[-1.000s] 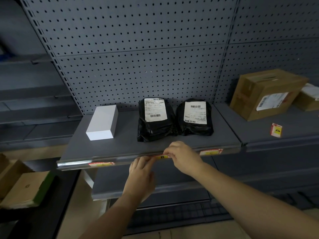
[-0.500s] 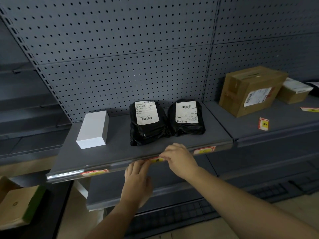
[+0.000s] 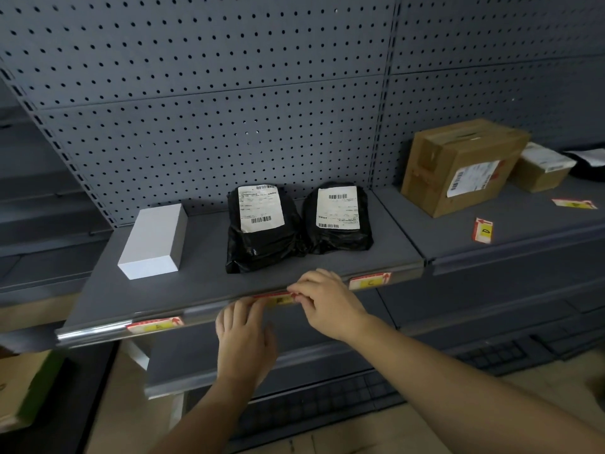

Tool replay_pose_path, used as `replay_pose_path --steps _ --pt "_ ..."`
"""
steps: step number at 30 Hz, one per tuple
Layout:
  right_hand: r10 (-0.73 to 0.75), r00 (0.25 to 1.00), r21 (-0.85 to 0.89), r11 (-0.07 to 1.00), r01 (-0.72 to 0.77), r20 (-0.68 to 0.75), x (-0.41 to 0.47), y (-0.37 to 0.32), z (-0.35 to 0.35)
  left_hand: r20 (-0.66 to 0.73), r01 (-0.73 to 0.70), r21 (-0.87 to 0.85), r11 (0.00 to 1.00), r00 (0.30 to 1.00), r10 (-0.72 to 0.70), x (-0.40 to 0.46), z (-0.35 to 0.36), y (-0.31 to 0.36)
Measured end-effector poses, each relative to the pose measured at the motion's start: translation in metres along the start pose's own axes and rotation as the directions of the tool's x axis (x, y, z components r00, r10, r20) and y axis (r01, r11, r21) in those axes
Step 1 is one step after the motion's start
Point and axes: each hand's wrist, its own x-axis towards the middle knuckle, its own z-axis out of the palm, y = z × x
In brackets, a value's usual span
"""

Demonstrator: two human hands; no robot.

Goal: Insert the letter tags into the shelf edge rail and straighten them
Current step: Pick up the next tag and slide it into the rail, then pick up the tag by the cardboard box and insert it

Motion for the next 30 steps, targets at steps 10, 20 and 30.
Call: replay_pose_path --steps 10,20,30 --pt "-0.054 0.996 0.029 0.998 0.056 -0.065 -0.038 0.116 -0.075 -0.083 -0.066 0.062 0.996 0.994 0.071 0.029 0.059 0.138" --pt "0.360 0.895 0.068 0.932 -0.355 -0.265 -0.107 0.306 -0.209 -0.052 -0.293 -0.121 0.948 0.956 0.289 0.095 0.150 0.359" --pt "0.553 0.833 -0.023 0.833 -0.553 -0.020 -0.099 0.370 -0.251 0.183 0.180 0.047 0.983 0.965 -0.185 0.157 0.179 0.437"
